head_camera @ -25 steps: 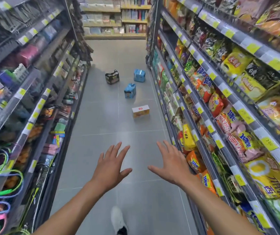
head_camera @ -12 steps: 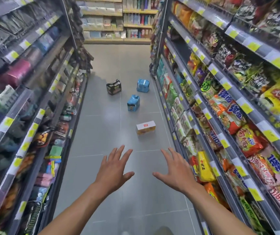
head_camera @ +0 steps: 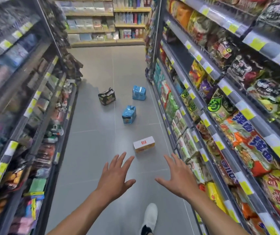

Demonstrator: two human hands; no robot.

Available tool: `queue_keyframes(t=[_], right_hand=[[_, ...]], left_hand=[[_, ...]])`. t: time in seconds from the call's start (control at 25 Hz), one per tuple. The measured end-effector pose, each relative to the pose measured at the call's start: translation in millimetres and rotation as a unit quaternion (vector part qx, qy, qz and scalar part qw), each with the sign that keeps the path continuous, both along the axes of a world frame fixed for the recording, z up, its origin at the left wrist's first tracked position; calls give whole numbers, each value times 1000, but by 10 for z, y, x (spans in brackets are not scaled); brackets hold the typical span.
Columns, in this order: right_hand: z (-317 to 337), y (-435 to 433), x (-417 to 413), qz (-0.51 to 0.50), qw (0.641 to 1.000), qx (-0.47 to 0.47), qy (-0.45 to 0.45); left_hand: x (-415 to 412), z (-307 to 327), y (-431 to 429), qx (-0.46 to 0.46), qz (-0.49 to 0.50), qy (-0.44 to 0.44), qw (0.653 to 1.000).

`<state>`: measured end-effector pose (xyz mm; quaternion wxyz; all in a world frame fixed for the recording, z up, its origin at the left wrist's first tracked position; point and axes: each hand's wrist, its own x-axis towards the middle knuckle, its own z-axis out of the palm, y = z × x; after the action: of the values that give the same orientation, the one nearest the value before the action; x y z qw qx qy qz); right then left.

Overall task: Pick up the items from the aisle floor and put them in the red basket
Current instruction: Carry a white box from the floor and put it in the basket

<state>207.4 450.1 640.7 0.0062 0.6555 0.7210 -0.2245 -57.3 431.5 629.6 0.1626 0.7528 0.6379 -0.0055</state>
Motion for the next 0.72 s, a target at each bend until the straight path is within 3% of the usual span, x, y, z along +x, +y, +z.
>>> queue_keyframes(t=[0.36, 0.72], right_hand=[[-232, 2036, -1, 58, 996, -53, -38], [-741, 3884, -316, 81, 985, -112, -99]], left_hand=[[-7, -226, 1746, -50, 15, 10, 999], [-536, -697, 3457, -114, 29, 16, 993]])
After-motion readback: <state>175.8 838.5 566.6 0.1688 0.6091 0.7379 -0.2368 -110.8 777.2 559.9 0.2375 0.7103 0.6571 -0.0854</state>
